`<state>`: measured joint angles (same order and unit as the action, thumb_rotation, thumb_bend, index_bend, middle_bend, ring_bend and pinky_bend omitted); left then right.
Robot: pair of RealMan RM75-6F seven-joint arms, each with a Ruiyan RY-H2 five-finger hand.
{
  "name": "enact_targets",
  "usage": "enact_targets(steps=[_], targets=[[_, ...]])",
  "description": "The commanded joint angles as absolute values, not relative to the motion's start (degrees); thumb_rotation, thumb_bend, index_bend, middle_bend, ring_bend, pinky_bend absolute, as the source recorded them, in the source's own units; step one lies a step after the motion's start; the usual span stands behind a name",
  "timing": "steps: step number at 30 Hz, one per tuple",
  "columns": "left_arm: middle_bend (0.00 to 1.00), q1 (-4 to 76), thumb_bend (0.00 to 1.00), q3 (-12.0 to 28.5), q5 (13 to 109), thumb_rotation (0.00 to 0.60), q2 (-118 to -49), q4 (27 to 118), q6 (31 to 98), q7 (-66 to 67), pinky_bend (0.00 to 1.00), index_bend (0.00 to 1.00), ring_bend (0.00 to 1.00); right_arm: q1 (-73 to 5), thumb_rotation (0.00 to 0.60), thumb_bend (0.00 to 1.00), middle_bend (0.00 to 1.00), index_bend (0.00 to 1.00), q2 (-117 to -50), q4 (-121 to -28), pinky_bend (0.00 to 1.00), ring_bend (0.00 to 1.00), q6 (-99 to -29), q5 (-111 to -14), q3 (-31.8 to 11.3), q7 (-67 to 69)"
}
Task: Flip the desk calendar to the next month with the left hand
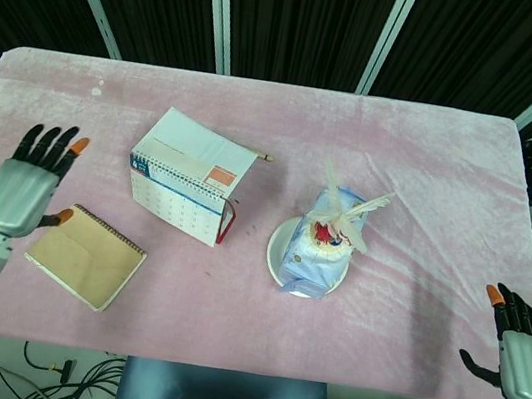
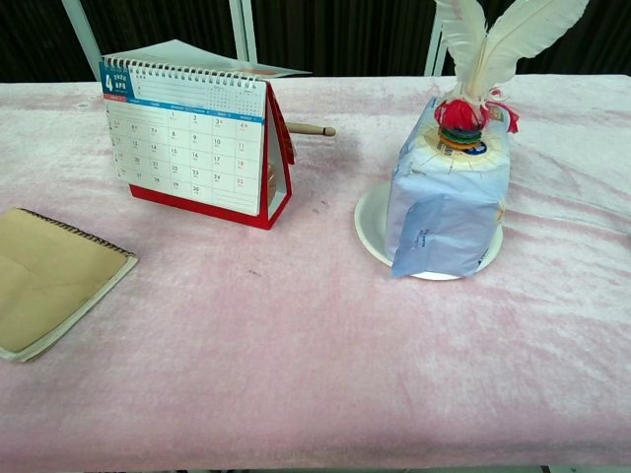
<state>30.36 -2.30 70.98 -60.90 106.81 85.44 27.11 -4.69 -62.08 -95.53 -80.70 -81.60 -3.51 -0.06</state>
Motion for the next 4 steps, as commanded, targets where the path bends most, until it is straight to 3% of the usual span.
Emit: enact_targets(steps=[1, 4], targets=[[0.00, 21.6, 0.00, -7.7, 74.3, 0.600, -61.2, 104.4, 92.5, 21.4, 0.00, 0.00, 0.00, -4.6, 0.600, 0.15, 0.00, 0.00, -62.3, -95.4, 0.07, 0.00, -80.8, -81.5, -3.6, -0.2], [0.00, 18.7, 0.00, -8.5, 74.4, 0.600, -62.0, 102.1, 94.1, 19.0, 0.00, 0.00, 0.00, -4.6, 0.600, 0.15, 0.00, 0.00, -62.4, -95.3, 0.07, 0.00, -80.9, -81.3, -3.7, -0.2]])
